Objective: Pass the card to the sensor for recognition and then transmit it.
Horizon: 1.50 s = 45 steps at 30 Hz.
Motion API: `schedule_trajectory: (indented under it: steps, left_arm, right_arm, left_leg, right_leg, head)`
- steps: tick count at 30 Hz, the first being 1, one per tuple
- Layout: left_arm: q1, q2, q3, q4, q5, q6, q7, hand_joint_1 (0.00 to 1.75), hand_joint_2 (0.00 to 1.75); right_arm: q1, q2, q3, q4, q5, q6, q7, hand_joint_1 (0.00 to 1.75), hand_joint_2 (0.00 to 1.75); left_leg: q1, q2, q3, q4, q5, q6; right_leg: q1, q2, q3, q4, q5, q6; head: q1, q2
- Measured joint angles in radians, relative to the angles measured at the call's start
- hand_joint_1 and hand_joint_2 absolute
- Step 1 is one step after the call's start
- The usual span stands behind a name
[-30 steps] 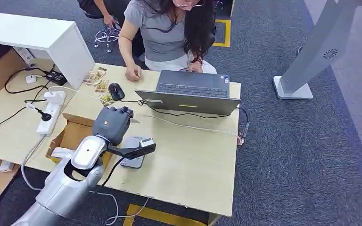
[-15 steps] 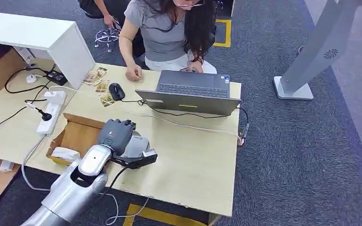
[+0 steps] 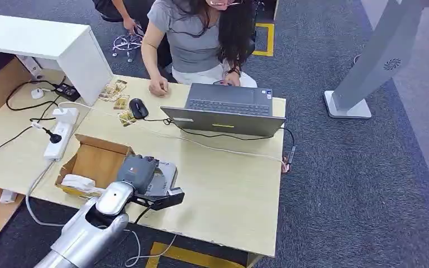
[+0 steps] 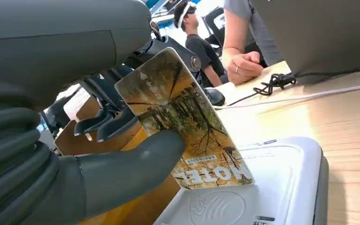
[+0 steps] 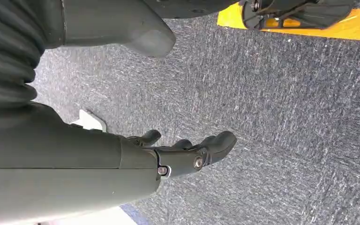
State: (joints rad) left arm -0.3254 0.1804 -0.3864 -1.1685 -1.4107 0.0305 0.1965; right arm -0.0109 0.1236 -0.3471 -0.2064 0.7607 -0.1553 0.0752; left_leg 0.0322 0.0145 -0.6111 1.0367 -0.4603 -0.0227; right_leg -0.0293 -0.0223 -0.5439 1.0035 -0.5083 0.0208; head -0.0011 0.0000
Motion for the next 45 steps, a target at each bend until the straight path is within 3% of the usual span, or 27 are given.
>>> schedule_trajectory:
  steps: [5, 11, 18, 27, 39, 45]
  left_arm:
    - [-0.003, 0.000, 0.000, 0.002, 0.010, -0.008, -0.001, 1.75, 1.75]
    - [-0.029, 0.005, 0.000, -0.020, 0.005, 0.111, 0.022, 1.75, 1.75]
    - [-0.133, 0.037, 0.013, -0.048, -0.007, 0.153, 0.031, 1.75, 1.75]
    - [-0.356, 0.116, 0.094, -0.013, -0.031, 0.142, 0.032, 1.75, 1.75]
    - [-0.387, 0.126, 0.108, 0.018, -0.057, 0.141, 0.046, 1.75, 1.75]
    - [-0.450, 0.135, 0.108, 0.117, -0.096, 0.134, 0.064, 1.75, 1.75]
  right_arm:
    - [0.000, 0.000, 0.000, 0.000, 0.000, 0.000, -0.001, 0.00, 1.75]
    - [0.001, 0.000, 0.000, 0.000, 0.000, 0.000, -0.013, 0.00, 1.75]
    - [0.001, 0.000, 0.000, 0.000, 0.000, 0.001, -0.029, 0.00, 1.75]
    - [0.001, 0.000, 0.000, 0.000, 0.000, 0.000, -0.035, 0.00, 1.75]
    - [0.001, 0.000, 0.000, 0.000, 0.000, 0.000, -0.035, 0.00, 1.75]
    - [0.001, 0.000, 0.000, 0.000, 0.000, 0.001, -0.035, 0.00, 1.75]
  left_leg:
    - [0.000, 0.000, 0.001, 0.000, 0.000, 0.000]
    - [0.000, -0.001, 0.001, 0.000, 0.001, 0.000]
    - [0.001, -0.001, 0.001, 0.000, 0.001, 0.000]
    - [0.002, -0.001, 0.001, 0.000, 0.002, -0.002]
    - [0.002, -0.001, 0.001, 0.000, 0.002, -0.002]
    - [0.002, -0.001, 0.001, 0.000, 0.002, -0.002]
  right_leg:
    - [0.000, 0.000, 0.001, 0.000, 0.000, 0.000]
    - [0.000, -0.001, 0.001, 0.000, 0.000, 0.000]
    - [0.001, -0.001, 0.001, 0.000, 0.001, 0.000]
    - [0.002, 0.000, 0.001, 0.001, 0.001, -0.002]
    - [0.002, 0.000, 0.000, 0.000, 0.001, -0.002]
    - [0.002, 0.000, 0.001, 0.001, 0.002, -0.002]
  head:
    - [0.000, 0.000]
    - [0.000, 0.000]
    - [0.000, 0.000]
    - [0.000, 0.000]
    - [0.000, 0.000]
    - [0.000, 0.000]
